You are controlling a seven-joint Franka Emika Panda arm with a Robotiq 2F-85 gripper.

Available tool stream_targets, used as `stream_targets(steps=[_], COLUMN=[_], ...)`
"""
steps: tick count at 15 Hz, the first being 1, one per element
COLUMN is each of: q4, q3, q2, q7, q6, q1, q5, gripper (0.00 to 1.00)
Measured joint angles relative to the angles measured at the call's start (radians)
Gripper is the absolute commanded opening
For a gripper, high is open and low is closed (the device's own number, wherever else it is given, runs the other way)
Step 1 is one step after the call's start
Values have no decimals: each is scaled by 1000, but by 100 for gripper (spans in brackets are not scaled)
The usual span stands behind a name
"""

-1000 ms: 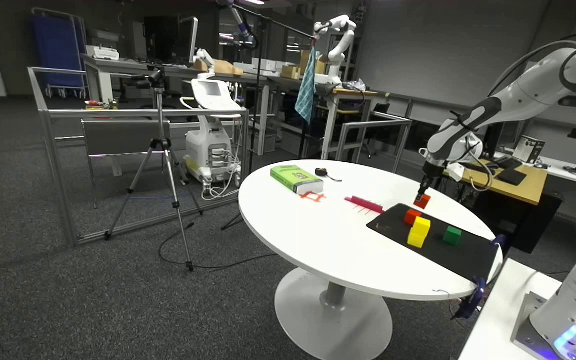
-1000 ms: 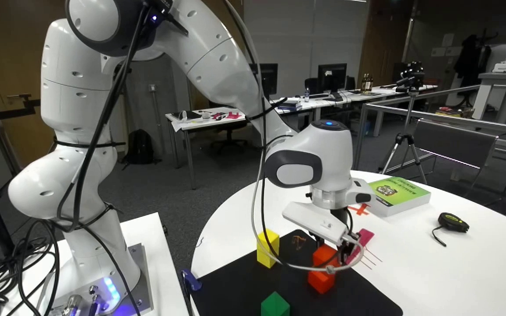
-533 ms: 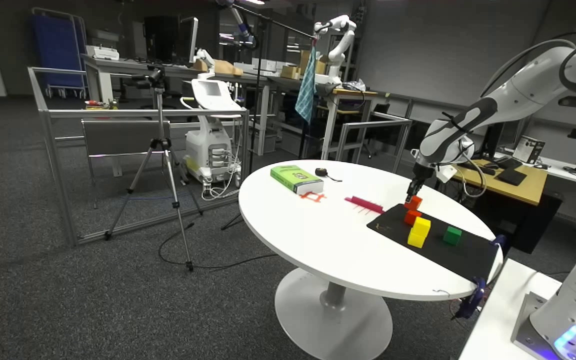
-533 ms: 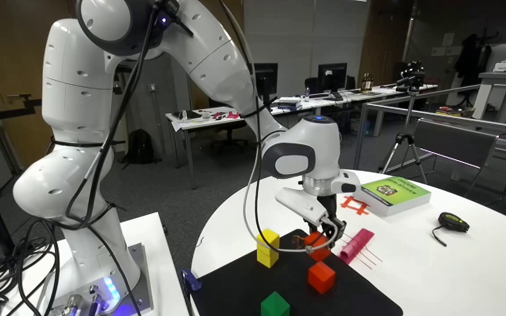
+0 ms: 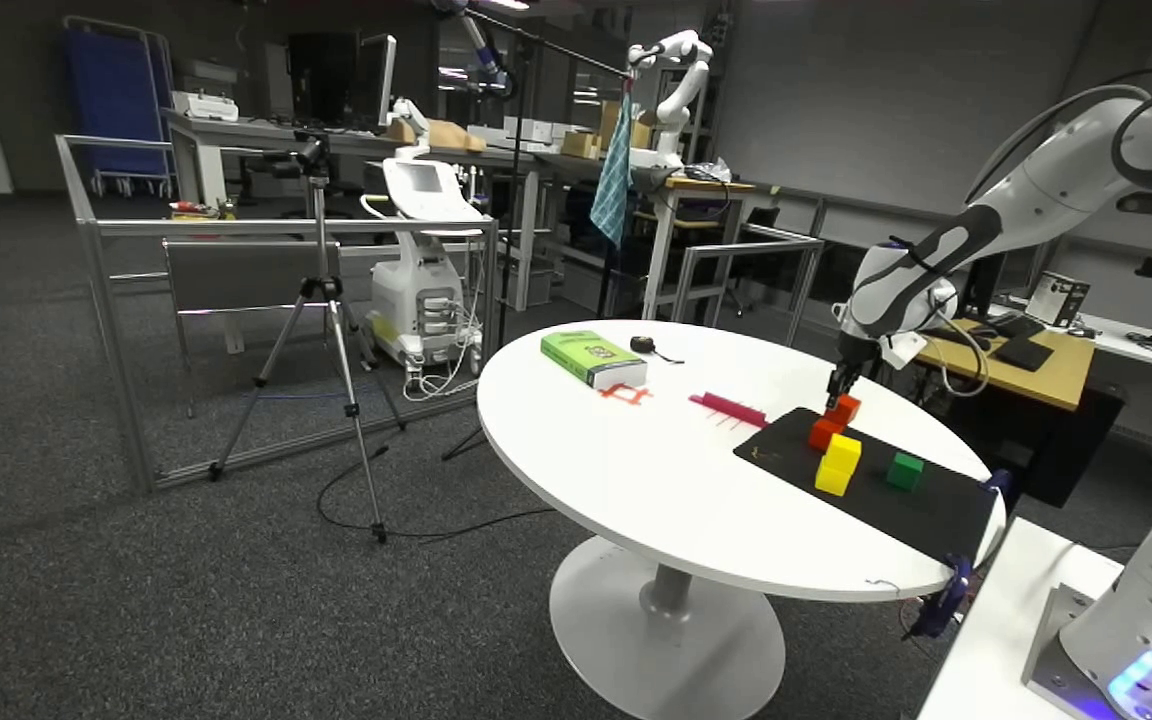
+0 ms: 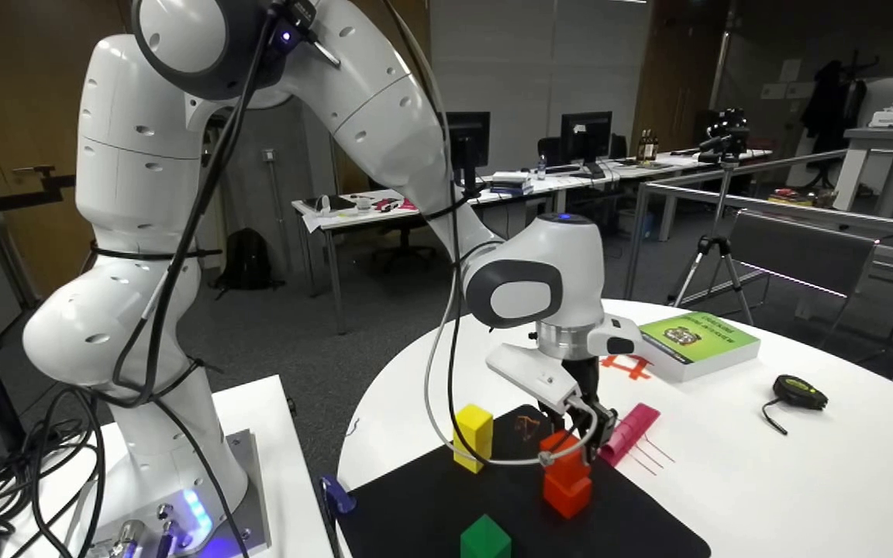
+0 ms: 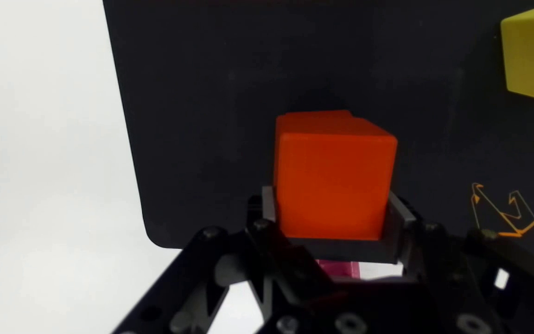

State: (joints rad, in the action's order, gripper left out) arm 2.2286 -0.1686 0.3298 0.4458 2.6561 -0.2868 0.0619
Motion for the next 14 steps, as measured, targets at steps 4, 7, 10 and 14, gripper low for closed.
stream_targets(steps=[4,7,10,14], q4=[0,-2,-8,-40], q3=[2,7,16,27], q2=[14,26,32,48], q7=[0,0,0,0], q6=[-2,-2,-9,-41], q1=[0,0,-1,-3], q5=[1,0,-3,-8], gripper=[30,30,30,30])
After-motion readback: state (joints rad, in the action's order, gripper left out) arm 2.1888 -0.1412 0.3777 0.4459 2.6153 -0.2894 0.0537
